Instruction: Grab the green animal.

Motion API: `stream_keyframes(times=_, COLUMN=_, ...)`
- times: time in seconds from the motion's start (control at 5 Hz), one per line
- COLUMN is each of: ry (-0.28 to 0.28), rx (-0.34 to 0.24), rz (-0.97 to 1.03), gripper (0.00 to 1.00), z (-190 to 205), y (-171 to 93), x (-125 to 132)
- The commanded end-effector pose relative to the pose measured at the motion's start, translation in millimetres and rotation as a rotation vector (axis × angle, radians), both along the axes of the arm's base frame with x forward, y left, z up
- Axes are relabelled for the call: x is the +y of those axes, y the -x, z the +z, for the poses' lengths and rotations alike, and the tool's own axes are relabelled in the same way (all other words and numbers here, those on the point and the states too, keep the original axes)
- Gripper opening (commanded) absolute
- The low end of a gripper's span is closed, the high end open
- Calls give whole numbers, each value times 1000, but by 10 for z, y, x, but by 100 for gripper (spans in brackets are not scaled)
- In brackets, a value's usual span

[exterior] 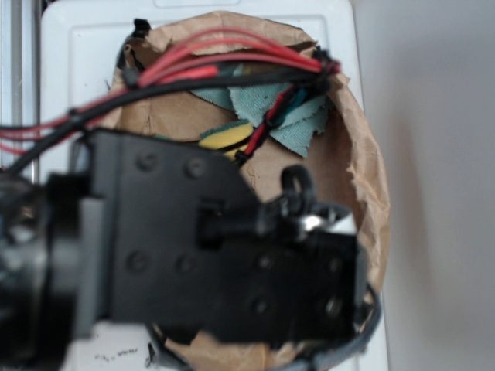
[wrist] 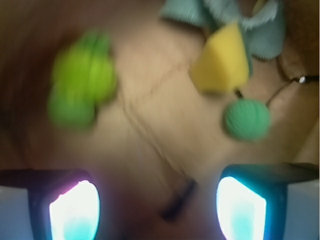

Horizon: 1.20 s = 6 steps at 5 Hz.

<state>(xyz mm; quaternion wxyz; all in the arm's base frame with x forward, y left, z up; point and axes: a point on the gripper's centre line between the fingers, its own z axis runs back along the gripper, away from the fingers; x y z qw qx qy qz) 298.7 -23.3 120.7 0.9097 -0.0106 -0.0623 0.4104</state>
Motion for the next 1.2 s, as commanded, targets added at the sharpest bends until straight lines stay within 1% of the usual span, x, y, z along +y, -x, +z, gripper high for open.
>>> stream_keyframes(times=0.0, ry=-69, rx=-175, rz=191, gripper=100, z=-46, y=-328, x=457)
stream_keyframes(times=0.2, ry=-99, rx=-147, rz=189, gripper=100, z=-190, y=-366, x=472)
stream_keyframes(times=0.4, ry=-95, rx=-92, rz=147, gripper=100, z=-268, y=-261, x=333)
stream_keyframes(times=0.6, ry=-77, rx=-64, rz=99, gripper=100, z=-333, y=-246, x=185)
stream_keyframes(times=0.8, ry=-21, rx=-134, rz=90, gripper=100, z=-138, y=-332, x=162)
stream_keyframes(times=1.0, ry=24, rx=-182, rz=91, gripper=100, z=76, y=-311, x=186)
